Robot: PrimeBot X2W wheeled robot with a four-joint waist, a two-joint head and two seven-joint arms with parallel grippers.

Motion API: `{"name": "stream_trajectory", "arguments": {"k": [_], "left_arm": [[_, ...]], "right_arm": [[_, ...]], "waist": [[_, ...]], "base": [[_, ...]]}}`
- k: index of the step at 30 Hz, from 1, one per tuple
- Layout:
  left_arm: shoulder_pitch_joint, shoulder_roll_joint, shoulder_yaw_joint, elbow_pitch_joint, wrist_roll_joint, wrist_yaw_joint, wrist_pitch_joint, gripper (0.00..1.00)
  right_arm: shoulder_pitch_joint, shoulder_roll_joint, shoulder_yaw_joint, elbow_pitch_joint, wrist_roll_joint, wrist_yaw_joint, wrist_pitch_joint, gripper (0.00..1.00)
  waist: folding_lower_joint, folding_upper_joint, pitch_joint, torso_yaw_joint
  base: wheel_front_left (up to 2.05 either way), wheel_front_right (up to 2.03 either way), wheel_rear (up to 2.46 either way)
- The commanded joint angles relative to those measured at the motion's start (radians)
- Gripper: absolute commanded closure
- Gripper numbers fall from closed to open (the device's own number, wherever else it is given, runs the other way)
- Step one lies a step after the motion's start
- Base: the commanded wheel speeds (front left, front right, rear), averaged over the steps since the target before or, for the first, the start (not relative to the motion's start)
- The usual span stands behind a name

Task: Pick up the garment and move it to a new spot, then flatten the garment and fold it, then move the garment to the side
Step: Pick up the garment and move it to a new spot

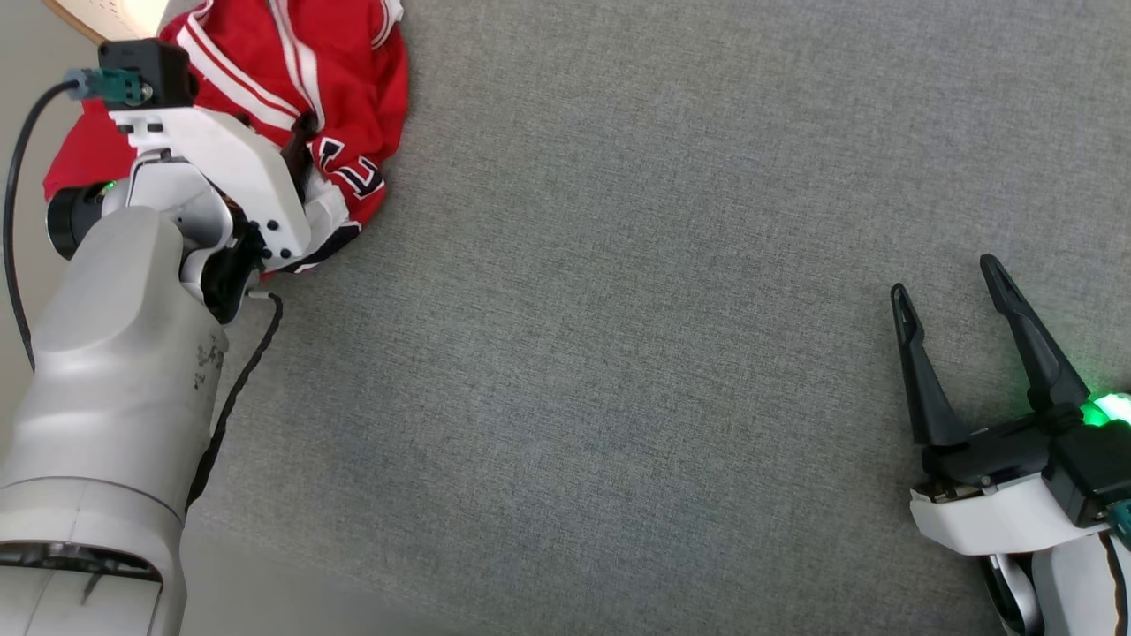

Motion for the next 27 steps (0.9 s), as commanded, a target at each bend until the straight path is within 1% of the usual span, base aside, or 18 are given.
{"name": "stream_trajectory", "arguments": {"k": [1,2,3,4,6,11,13,16,18,19,21,24,27], "left_arm": [[0.013,0.004,-0.012,0.011,-0.011,-0.001,0.001,0.52],[0.018,0.006,-0.020,0.017,-0.020,-0.001,0.002,0.70],[0.024,0.004,-0.029,0.019,-0.030,-0.001,0.000,0.98],[0.031,-0.001,-0.036,0.015,-0.045,-0.001,-0.001,1.00],[0.043,-0.001,-0.055,-0.012,-0.080,-0.001,-0.021,1.00],[0.077,0.061,-0.117,-0.116,-0.152,-0.001,-0.167,1.00],[0.096,0.102,-0.152,-0.162,-0.164,-0.001,-0.237,1.00],[0.121,0.162,-0.178,-0.225,-0.191,-0.001,-0.344,1.00],[0.137,0.202,-0.189,-0.271,-0.196,-0.001,-0.389,1.00],[0.146,0.225,-0.188,-0.296,-0.190,-0.001,-0.405,1.00],[0.166,0.253,-0.170,-0.348,-0.183,-0.001,-0.422,1.00],[0.197,0.275,-0.137,-0.450,-0.167,0.011,-0.428,1.00],[0.231,0.288,-0.124,-0.580,-0.136,0.038,-0.429,1.00]], "right_arm": [[-0.003,-0.028,-0.027,0.049,-0.002,-0.005,0.008,0.00],[-0.004,-0.028,-0.028,0.049,-0.002,-0.005,0.009,0.00],[-0.005,-0.028,-0.029,0.050,-0.003,-0.005,0.009,0.00],[-0.006,-0.027,-0.028,0.050,-0.003,-0.005,0.009,0.00],[-0.009,-0.024,-0.023,0.051,-0.002,-0.005,0.009,0.00],[-0.008,0.001,-0.015,0.045,0.005,-0.005,0.008,0.00],[-0.006,0.018,-0.012,0.040,0.009,-0.005,0.007,0.00],[-0.005,0.048,-0.001,0.040,0.015,-0.004,0.005,0.00],[-0.003,0.067,0.006,0.044,0.021,-0.004,0.004,0.00],[-0.001,0.077,0.012,0.047,0.025,-0.004,0.004,0.00],[0.009,0.095,0.017,0.053,0.034,-0.004,0.004,0.00],[0.017,0.115,0.026,0.064,0.045,-0.004,0.004,0.00],[0.028,0.130,0.029,0.074,0.056,-0.004,0.004,0.00]], "waist": [[0.0000,0.0000,0.006,-0.003],[0.0000,0.0000,0.008,-0.004],[0.0000,0.0000,0.010,-0.005],[0.0000,0.0000,0.011,-0.007],[0.0000,0.0000,0.008,-0.012],[0.0000,0.0000,-0.029,-0.037],[0.0000,0.0000,-0.053,-0.051],[0.0000,0.0000,-0.092,-0.080],[0.0000,0.0000,-0.123,-0.102],[0.0000,0.0000,-0.141,-0.114],[0.0000,0.0000,-0.176,-0.137],[0.0000,0.0000,-0.227,-0.172],[0.0000,0.0000,-0.280,-0.211]], "base": [[0.00,0.00,0.00],[0.00,0.00,0.00],[0.00,0.00,0.00],[0.00,0.00,0.00],[0.00,0.00,0.00],[0.00,0.00,0.00],[0.00,0.00,0.00],[0.00,0.00,0.00],[0.00,0.00,0.00],[0.00,0.00,0.00],[0.00,0.00,0.00],[0.00,0.00,0.00],[0.00,0.00,0.00]]}}
